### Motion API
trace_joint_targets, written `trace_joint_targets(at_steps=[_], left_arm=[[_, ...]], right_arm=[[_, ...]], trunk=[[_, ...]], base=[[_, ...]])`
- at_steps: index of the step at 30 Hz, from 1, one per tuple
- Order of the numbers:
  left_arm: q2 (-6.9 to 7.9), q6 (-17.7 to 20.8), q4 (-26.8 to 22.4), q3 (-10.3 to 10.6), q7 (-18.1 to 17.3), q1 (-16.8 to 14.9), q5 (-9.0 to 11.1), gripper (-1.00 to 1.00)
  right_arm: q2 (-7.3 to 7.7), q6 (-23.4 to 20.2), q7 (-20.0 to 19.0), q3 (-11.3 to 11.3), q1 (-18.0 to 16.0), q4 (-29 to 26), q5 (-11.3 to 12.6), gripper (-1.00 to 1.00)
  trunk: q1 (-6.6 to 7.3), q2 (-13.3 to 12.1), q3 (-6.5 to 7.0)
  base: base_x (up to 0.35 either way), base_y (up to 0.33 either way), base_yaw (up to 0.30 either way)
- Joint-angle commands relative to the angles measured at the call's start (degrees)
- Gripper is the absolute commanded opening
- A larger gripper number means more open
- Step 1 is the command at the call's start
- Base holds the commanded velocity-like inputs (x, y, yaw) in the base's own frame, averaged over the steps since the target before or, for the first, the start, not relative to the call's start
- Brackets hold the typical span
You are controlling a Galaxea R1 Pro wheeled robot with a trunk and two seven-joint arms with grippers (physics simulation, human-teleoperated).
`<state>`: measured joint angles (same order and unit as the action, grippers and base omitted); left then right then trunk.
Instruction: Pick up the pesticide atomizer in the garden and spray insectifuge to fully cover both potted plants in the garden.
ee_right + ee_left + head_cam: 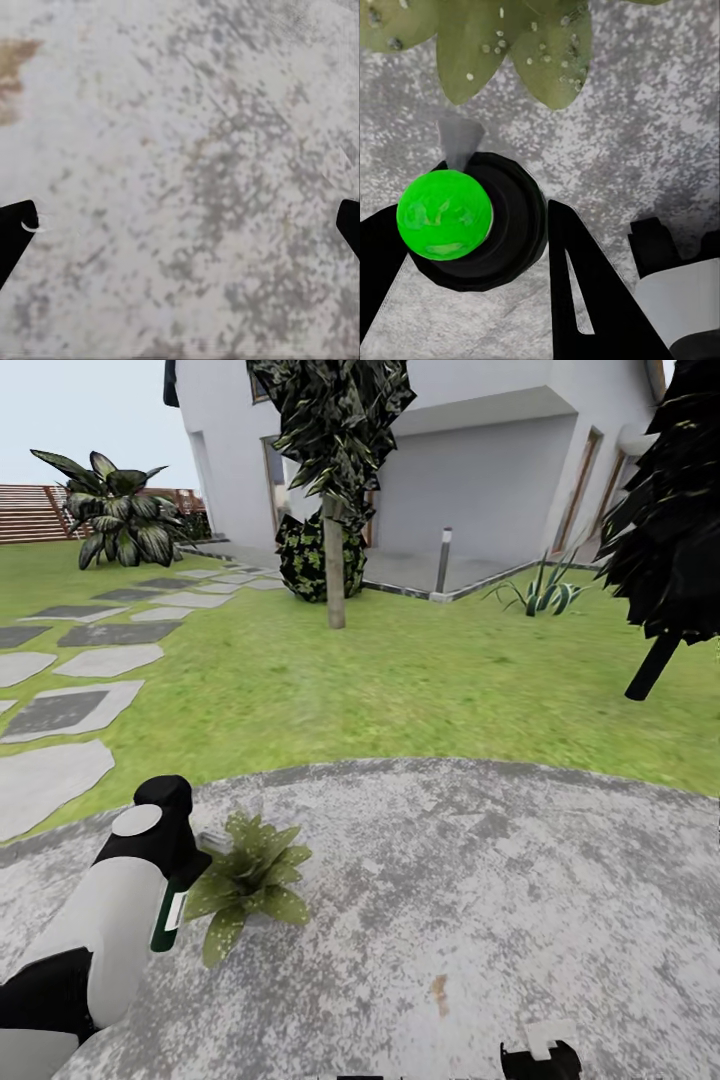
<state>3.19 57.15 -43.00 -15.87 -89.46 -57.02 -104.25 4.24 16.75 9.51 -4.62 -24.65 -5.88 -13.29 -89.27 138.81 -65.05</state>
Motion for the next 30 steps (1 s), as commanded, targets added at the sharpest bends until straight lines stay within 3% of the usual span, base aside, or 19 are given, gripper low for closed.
trace_joint_targets(at_steps=[1,17,21,24,30], left_arm=[[0.0,0.6,-0.01,-0.11,-0.54,-0.02,-0.51,-1.0],[0.62,0.47,-0.26,-0.25,-0.54,0.03,-0.46,-1.0],[1.63,-0.07,-1.09,-0.29,-0.54,5.56,-0.05,-1.0],[1.81,-0.18,-1.99,-0.26,-0.54,7.97,1.39,-1.0],[2.28,-0.39,-3.31,-0.1,-0.54,9.16,7.41,-1.0]], right_arm=[[-0.02,0.22,0.15,-0.47,-0.05,0.08,-0.6,1.0],[-0.02,0.22,0.16,-0.47,-0.05,0.08,-0.59,1.0],[-0.02,0.22,0.05,-0.4,-0.05,0.1,-0.56,1.0],[-0.11,0.22,-0.02,-0.39,-0.05,0.08,-0.46,1.0],[-0.2,0.22,-0.02,-0.39,-0.05,0.08,-0.37,1.0]], trunk=[[0.01,0.02,-0.02],[0.01,0.02,0.43],[0.01,0.02,0.52],[0.01,0.02,0.54],[0.01,0.02,0.55]], base=[[-0.088,0.285,-0.178],[-0.212,0.251,-0.255],[-0.309,0.115,-0.261],[-0.313,0.101,-0.262],[-0.313,0.096,-0.267]])
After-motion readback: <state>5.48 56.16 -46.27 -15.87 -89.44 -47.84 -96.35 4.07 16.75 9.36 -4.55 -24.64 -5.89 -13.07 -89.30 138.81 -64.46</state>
